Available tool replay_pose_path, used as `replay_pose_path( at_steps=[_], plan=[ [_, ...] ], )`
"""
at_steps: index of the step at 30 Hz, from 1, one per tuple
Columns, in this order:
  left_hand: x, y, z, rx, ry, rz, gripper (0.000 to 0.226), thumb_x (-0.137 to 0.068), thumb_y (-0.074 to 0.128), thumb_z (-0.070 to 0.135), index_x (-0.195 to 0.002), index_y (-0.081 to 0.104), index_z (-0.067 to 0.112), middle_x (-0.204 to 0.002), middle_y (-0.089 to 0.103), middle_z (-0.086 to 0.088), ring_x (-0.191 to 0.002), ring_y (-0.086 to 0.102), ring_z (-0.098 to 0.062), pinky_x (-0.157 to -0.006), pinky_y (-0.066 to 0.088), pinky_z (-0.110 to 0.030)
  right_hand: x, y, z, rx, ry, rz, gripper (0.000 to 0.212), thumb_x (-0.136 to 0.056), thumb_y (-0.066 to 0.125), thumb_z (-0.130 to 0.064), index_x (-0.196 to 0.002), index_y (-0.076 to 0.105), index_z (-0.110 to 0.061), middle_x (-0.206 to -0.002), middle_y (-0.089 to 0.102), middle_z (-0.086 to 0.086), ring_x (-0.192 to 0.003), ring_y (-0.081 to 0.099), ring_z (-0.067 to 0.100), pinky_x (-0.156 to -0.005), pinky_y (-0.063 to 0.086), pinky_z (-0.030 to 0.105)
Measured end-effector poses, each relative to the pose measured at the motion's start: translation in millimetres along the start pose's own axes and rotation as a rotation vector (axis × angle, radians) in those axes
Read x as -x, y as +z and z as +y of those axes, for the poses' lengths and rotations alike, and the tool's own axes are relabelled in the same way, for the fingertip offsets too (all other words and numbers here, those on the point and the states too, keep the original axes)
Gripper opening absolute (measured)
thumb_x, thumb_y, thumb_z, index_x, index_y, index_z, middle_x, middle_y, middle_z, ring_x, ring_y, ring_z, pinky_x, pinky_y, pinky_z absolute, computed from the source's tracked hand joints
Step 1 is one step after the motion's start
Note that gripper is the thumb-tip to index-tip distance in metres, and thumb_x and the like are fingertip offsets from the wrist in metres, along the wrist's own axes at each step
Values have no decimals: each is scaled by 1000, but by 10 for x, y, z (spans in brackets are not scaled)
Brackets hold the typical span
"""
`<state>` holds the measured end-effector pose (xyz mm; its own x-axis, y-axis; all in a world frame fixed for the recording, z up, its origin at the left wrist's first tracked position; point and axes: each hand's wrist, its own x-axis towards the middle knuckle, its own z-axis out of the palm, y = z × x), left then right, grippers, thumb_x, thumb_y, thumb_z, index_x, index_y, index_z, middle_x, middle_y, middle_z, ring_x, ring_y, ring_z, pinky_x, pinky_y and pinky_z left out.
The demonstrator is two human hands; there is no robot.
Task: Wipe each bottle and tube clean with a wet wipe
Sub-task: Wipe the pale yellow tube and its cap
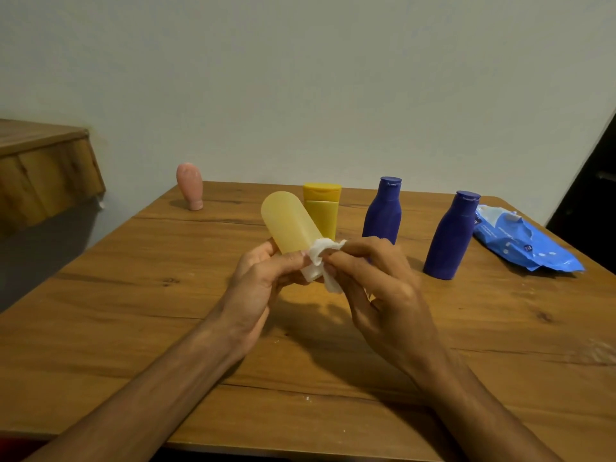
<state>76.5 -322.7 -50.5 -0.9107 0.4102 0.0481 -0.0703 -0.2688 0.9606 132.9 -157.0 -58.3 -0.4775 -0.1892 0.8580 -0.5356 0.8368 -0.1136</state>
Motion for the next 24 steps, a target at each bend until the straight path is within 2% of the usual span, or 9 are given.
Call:
replay_pose_path(
  at_steps=[4,8,11,14,17,24],
  plan=[
    [-2,9,17,34,23,-16,65,-66,72,26,-127,56,10,-108,74,-6,-102,67,-21,-86,48,-33,8,-11,15,-8,114,-24,29,-88,51,-26,-106,67,-9,-103,61,5,-93,55,16,-68,50,41],
    [-4,34,29,72,45,-54,66,-69,71,25,-130,53,9,-110,73,-5,-101,68,-17,-86,48,-29,2,-32,18,-121,229,-20,31,-86,52,-26,-109,67,-11,-102,60,-1,-93,56,14,-71,53,41],
    [-2,29,35,86,29,-98,66,-70,70,25,-131,52,8,-109,73,-5,-99,69,-16,-84,51,-28,-24,-44,-9,-237,249,18,28,-87,54,-22,-109,67,-10,-103,59,-4,-96,57,10,-76,54,31],
    [-7,10,47,111,23,-121,63,-71,68,21,-131,51,9,-108,73,-6,-97,70,-15,-79,55,-24,-40,-44,-26,-361,353,-12,25,-89,56,-23,-110,67,-14,-103,59,-7,-98,57,8,-78,51,20],
    [-10,10,32,159,15,-133,65,-72,68,20,-134,49,9,-113,71,-9,-100,69,-18,-81,55,-28,-52,-45,-26,-436,464,-86,22,-92,55,-22,-110,67,-19,-102,61,-8,-99,57,8,-79,51,21],
    [-13,48,20,273,-8,-160,67,-74,67,17,-137,47,8,-119,69,-12,-102,68,-18,-82,56,-25,-75,-59,-1,-600,660,-207,22,-94,53,-18,-110,69,-19,-100,64,-10,-97,58,5,-81,46,24]
  ],
)
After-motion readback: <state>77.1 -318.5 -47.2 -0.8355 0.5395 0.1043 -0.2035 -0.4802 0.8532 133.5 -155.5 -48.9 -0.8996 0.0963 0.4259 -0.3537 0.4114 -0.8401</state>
